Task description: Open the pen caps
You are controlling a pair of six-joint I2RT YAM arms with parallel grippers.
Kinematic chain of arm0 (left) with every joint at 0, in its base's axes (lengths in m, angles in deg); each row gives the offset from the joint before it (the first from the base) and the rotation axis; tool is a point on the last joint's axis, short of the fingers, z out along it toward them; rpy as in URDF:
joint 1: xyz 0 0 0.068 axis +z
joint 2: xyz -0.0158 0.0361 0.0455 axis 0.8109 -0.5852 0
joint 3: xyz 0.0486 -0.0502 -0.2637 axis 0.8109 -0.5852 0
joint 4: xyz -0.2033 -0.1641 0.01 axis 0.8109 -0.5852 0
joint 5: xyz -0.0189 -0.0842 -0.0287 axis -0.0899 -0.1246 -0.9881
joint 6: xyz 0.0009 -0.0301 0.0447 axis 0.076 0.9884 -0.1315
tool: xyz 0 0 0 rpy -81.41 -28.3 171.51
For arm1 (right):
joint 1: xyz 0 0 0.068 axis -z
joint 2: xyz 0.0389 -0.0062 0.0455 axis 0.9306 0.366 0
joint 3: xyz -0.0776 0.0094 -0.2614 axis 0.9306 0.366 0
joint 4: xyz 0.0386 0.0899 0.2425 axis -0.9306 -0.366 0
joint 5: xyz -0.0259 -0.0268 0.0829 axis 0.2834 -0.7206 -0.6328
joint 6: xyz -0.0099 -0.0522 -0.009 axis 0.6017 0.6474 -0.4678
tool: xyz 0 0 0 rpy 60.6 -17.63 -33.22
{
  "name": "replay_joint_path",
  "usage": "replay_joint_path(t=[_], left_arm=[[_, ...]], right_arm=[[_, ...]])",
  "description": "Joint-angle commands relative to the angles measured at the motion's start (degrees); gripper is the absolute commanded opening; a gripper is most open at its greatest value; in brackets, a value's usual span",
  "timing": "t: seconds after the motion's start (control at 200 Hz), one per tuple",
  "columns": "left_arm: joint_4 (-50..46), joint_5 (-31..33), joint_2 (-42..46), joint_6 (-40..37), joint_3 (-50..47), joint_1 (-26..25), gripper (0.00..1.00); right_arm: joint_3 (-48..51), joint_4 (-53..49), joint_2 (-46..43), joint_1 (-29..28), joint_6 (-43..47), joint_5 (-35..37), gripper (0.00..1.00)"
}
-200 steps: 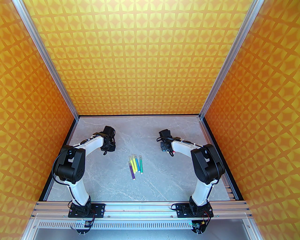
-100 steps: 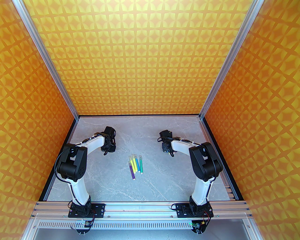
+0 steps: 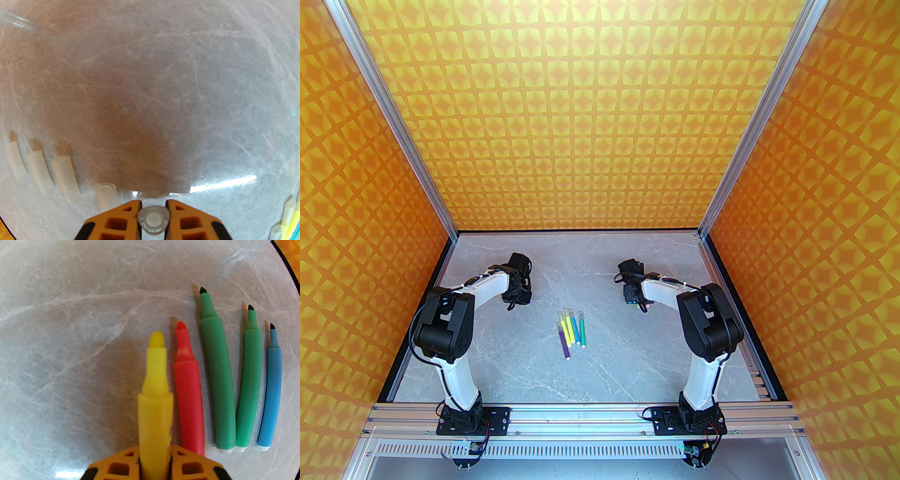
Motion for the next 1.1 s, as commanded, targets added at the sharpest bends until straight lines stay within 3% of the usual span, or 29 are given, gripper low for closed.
replay_joint_path(t=[0.0, 0.65, 0.95, 1.095], left_arm=[[-0.67, 0.89, -1.11, -1.13, 0.28, 0.13, 0.22], [-1.23, 0.89, -1.23, -1.15, 0.24, -0.44, 0.27], [-0.88, 0.37, 3.78, -1.39, -0.62, -0.81, 0.4], [-0.48, -0.35, 7.02, -1.73, -1.27, -0.88, 0.41]], right_arm=[[-1.04, -1.05, 0.85, 0.28, -0.78, -0.37, 0.21], [-0.76, -1.07, -0.17, 0.28, -0.45, -0.97, 0.28], [-0.94, -1.41, -2.51, 0.24, 0.24, -2.17, 0.3], [1.21, 1.89, -6.56, 0.24, 3.04, -6.33, 0.34]])
